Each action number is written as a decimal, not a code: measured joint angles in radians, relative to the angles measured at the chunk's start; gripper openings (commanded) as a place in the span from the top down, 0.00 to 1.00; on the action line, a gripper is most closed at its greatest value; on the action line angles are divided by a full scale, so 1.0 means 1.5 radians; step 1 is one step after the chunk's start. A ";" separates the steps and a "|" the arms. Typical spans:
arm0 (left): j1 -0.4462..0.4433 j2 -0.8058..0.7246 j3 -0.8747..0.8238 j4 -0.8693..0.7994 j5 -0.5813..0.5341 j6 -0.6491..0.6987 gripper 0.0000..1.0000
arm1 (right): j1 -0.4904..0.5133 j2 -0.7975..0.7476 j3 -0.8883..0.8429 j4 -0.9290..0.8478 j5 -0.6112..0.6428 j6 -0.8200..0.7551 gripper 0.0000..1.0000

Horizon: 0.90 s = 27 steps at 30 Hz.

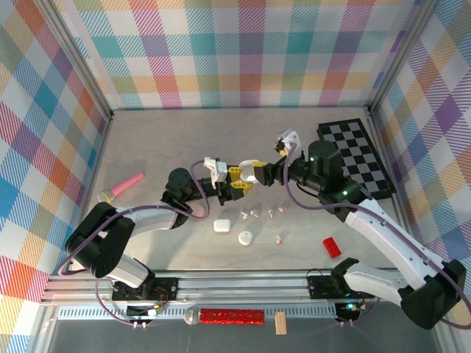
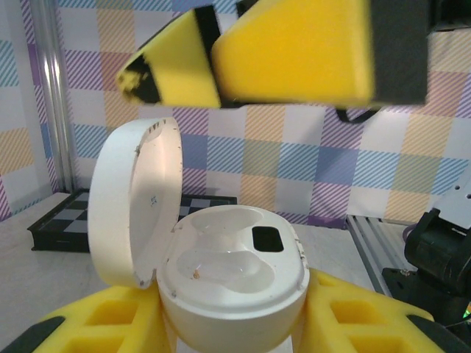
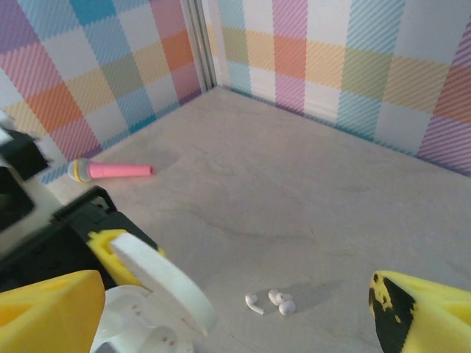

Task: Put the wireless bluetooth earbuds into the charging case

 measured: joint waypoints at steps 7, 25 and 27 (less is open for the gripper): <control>0.012 -0.016 -0.005 -0.001 0.000 0.005 0.62 | -0.063 -0.108 -0.046 0.010 -0.001 0.094 0.08; 0.077 -0.093 -0.049 -0.018 0.000 0.005 0.62 | -0.186 0.234 -0.095 0.008 -0.143 0.349 0.35; 0.081 -0.099 -0.054 -0.018 0.000 0.005 0.62 | -0.174 0.290 -0.082 0.019 -0.157 0.371 0.48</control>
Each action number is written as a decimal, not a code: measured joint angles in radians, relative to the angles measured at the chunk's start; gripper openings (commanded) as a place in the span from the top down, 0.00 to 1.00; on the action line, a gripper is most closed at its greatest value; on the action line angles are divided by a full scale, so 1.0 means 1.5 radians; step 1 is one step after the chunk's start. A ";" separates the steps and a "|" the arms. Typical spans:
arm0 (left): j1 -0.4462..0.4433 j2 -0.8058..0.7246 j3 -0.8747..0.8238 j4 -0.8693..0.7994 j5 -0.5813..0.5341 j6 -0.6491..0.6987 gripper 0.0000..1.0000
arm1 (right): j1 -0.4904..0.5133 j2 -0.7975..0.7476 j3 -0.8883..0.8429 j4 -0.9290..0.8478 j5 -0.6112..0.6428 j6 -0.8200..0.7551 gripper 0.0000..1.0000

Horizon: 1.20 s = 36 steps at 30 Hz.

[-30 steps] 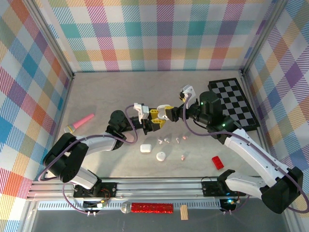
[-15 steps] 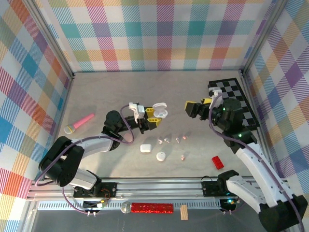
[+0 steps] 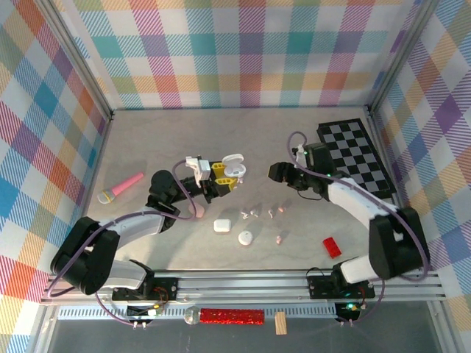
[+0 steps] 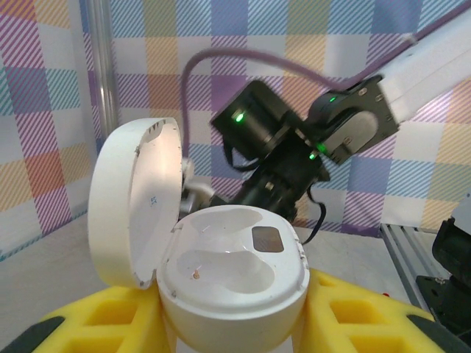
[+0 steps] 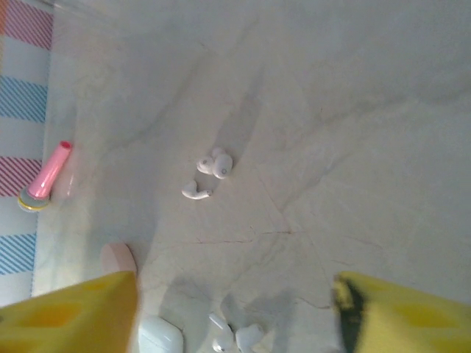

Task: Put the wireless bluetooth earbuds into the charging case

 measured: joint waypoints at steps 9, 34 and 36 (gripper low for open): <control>0.004 -0.010 -0.002 -0.002 0.000 0.000 0.62 | 0.058 0.199 0.105 0.039 -0.046 0.075 0.59; 0.004 -0.014 -0.002 -0.002 0.010 0.000 0.62 | 0.094 0.404 0.249 0.065 -0.077 0.140 0.76; 0.004 -0.016 -0.003 -0.002 0.011 0.000 0.62 | 0.094 0.408 0.254 0.065 -0.079 0.141 0.78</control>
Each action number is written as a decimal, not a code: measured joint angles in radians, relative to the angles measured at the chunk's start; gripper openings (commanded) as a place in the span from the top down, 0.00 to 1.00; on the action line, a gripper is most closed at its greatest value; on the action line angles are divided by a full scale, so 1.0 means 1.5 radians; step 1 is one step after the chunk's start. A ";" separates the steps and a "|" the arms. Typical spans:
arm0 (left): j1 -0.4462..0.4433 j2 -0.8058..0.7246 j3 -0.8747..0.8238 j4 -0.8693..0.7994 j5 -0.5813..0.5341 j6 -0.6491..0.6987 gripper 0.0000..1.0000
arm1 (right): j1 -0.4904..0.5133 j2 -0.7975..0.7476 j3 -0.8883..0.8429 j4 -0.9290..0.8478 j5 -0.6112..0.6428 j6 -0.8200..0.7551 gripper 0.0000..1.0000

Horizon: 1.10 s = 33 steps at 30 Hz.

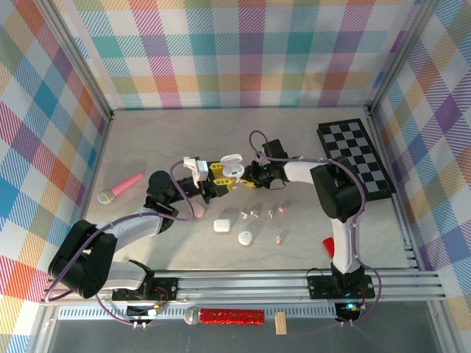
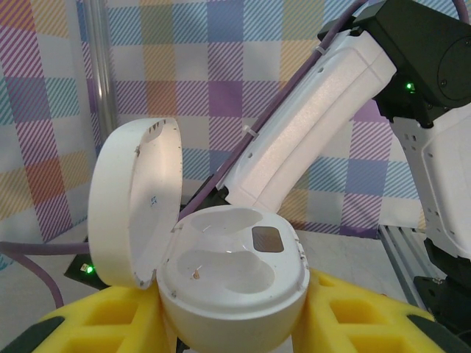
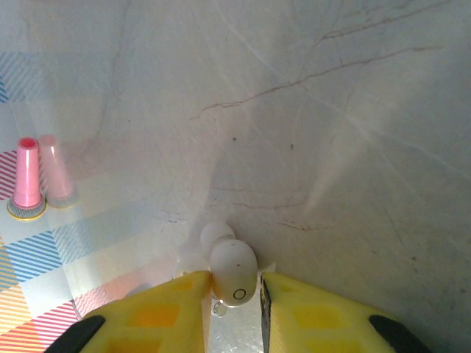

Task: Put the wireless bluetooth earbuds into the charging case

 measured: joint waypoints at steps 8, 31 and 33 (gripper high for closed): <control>0.000 -0.005 -0.001 0.000 0.000 0.000 0.62 | 0.000 0.007 0.010 0.001 -0.002 -0.003 0.83; 0.000 -0.018 -0.007 -0.020 0.000 0.005 0.62 | -0.079 -0.202 -0.228 -0.047 0.080 -0.040 0.65; 0.000 -0.018 -0.007 -0.020 0.000 0.005 0.62 | -0.079 -0.203 -0.232 -0.037 0.073 -0.039 0.62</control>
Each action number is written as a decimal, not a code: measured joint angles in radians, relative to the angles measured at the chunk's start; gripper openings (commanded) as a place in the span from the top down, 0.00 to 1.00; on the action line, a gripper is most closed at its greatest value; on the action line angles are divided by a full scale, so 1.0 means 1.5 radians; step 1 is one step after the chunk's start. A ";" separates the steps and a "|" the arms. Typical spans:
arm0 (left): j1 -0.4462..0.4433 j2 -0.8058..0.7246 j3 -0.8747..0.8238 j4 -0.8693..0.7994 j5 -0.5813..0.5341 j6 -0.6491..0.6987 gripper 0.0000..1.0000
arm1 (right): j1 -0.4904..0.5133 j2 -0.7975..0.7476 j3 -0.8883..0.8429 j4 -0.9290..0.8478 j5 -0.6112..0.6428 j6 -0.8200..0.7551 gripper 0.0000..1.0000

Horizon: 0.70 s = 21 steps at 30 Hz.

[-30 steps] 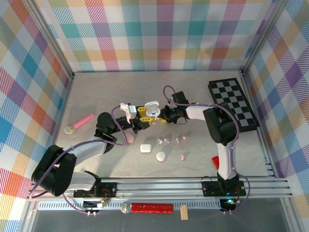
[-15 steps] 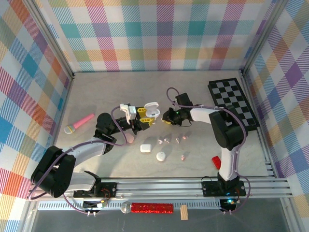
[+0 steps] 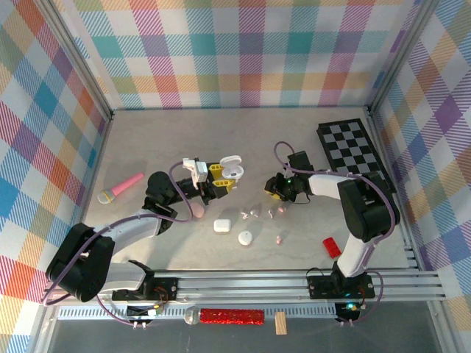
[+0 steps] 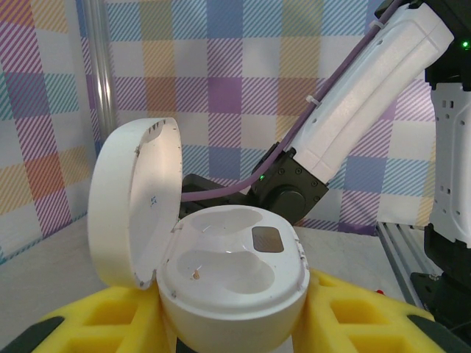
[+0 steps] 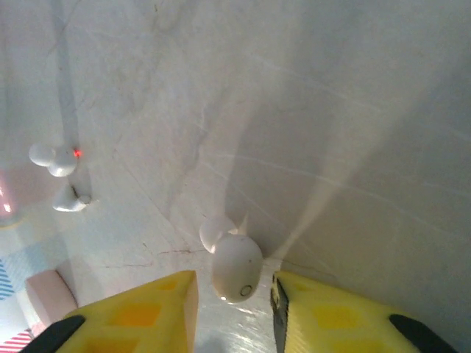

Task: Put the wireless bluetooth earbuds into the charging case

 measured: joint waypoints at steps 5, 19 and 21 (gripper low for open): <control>0.000 0.000 0.000 0.000 0.000 0.000 0.62 | 0.001 -0.003 -0.002 0.007 -0.011 0.002 0.60; 0.039 -0.038 -0.012 -0.033 -0.009 0.012 0.61 | 0.050 0.004 0.047 0.007 -0.036 -0.008 0.56; 0.042 -0.038 -0.012 -0.034 -0.011 0.013 0.61 | 0.053 0.004 0.060 0.005 -0.035 -0.022 0.56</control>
